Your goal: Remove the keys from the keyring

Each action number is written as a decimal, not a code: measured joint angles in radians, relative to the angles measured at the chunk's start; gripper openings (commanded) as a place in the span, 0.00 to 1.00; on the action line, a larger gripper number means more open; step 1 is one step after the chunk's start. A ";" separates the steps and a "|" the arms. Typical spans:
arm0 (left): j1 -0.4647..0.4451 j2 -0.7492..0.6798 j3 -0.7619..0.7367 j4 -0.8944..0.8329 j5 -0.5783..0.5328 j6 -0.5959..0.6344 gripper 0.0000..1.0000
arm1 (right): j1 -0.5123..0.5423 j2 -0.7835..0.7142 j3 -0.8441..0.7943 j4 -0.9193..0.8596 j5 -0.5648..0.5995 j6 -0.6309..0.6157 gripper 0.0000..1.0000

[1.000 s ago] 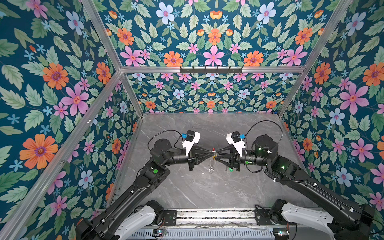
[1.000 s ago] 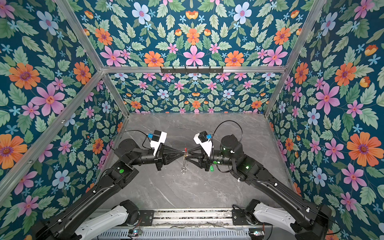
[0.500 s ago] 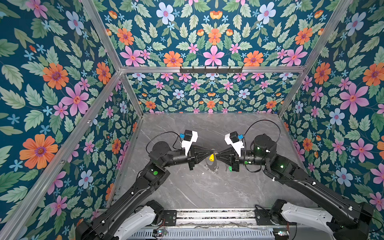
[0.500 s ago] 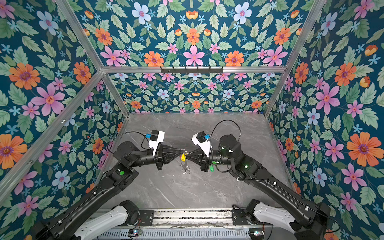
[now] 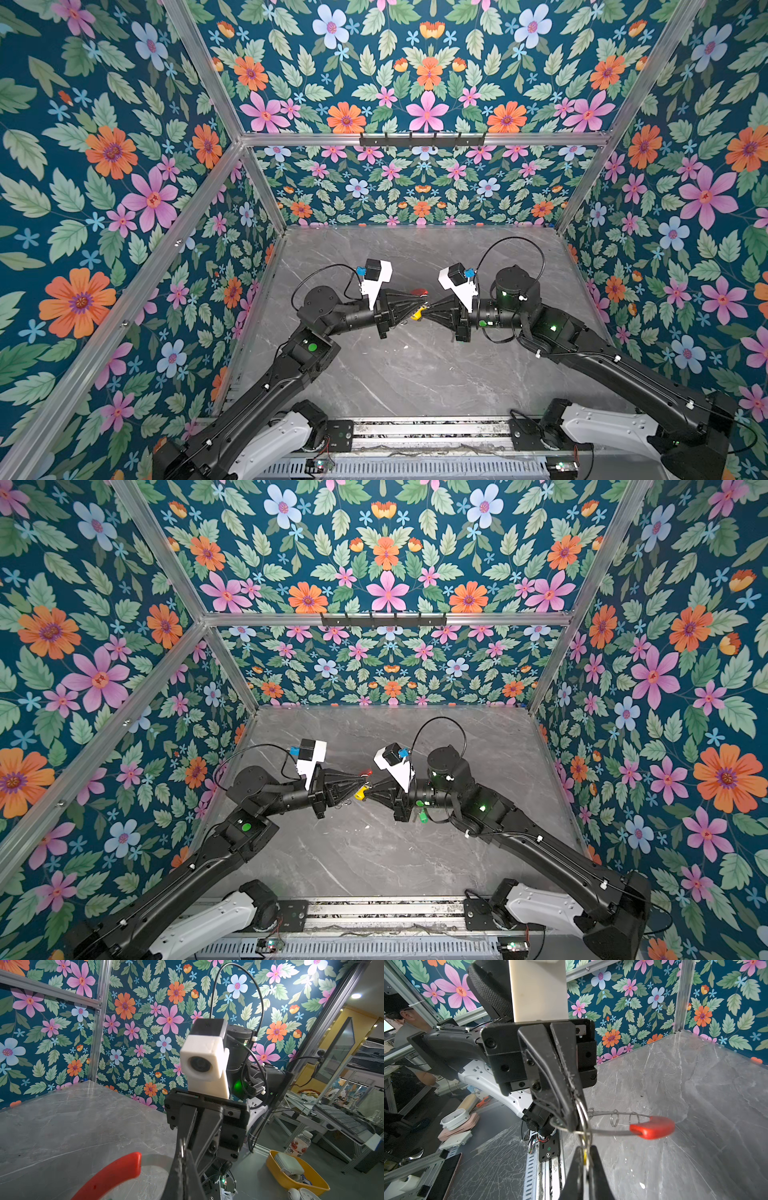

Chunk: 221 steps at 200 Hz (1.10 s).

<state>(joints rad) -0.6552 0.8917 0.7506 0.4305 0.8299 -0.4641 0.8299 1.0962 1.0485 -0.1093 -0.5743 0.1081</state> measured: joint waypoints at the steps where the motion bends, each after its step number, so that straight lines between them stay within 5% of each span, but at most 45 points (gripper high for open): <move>1: 0.000 0.000 0.000 0.000 0.000 0.000 0.00 | 0.000 0.000 0.000 0.000 0.000 0.000 0.00; 33: -0.001 -0.005 0.007 -0.010 0.003 0.016 0.00 | 0.005 -0.037 0.002 -0.048 0.000 -0.009 0.36; 71: -0.001 -0.012 0.017 -0.043 0.008 0.048 0.00 | -0.068 -0.117 0.021 -0.122 -0.048 -0.029 0.48; 117: 0.001 -0.008 0.017 -0.032 0.041 0.052 0.00 | -0.143 -0.084 0.058 -0.040 -0.156 0.033 0.48; 162: 0.000 -0.007 0.010 0.000 0.062 0.047 0.00 | -0.145 -0.006 0.072 0.060 -0.262 0.108 0.33; 221: 0.000 -0.012 0.007 0.006 0.058 0.047 0.00 | -0.146 0.011 0.056 0.098 -0.313 0.154 0.30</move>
<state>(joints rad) -0.6548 0.8795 0.7578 0.4366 0.8883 -0.4168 0.6842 1.1072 1.1049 -0.0116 -0.8875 0.2619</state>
